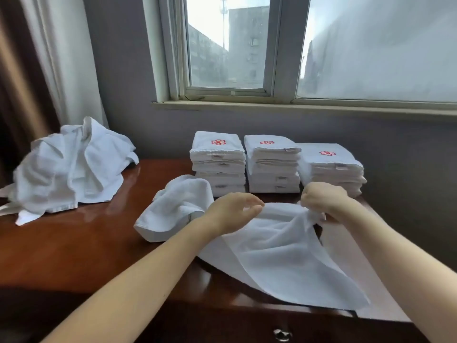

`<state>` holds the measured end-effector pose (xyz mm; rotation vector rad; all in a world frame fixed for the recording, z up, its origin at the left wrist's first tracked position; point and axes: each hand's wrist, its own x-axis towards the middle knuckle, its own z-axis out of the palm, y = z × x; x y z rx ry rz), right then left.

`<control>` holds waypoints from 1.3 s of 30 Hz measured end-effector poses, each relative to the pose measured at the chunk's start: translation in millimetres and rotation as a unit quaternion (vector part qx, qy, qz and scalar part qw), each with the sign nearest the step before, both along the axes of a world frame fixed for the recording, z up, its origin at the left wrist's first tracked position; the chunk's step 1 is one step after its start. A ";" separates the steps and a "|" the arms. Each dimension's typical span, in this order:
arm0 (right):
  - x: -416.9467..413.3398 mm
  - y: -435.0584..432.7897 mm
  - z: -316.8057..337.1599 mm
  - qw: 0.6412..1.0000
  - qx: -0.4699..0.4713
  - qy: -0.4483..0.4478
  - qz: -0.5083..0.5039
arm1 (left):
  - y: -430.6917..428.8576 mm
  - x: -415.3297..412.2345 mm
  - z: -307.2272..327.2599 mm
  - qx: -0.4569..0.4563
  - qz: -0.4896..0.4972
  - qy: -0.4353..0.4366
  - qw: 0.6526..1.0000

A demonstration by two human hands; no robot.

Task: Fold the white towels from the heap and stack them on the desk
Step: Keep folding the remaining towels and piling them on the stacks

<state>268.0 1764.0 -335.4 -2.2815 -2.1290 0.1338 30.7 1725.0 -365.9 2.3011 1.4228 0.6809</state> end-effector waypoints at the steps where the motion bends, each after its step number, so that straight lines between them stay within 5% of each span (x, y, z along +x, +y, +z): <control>1: -2.9 0.1 0.6 1.000 0.029 0.002 0.005 | 4.0 -2.9 3.2 0.011 0.016 -0.002 1.000; 4: -30.4 -5.4 1.4 0.991 0.059 0.089 0.081 | 13.9 -17.7 9.4 0.038 0.062 0.018 0.997; 11: -120.9 -18.6 -20.2 0.937 -0.031 0.261 0.230 | 16.6 -79.2 2.6 0.098 0.157 0.074 0.980; 14: -147.8 -15.0 -27.1 0.922 -0.050 0.291 0.251 | 6.2 -107.6 -5.6 0.034 0.168 0.202 0.964; 19: -175.8 -7.7 -38.0 0.908 -0.033 0.310 0.278 | -4.5 -128.9 -9.2 0.002 0.183 0.222 0.958; 25: -201.7 0.5 -35.0 0.913 -0.005 0.298 0.277 | -8.9 -163.9 -0.5 0.132 0.289 0.077 0.945; 30: -231.0 9.1 -36.3 0.906 -0.022 0.317 0.281 | -9.1 -202.9 -12.5 -0.038 0.367 0.112 0.923; 34: -261.4 18.4 -31.1 0.894 -0.026 0.346 0.285 | -14.4 -220.3 -26.9 -0.143 0.322 0.060 0.934; 39: -290.5 23.8 -31.1 0.912 -0.043 0.314 0.262 | -17.8 -220.6 -37.7 -0.122 0.292 -0.061 0.947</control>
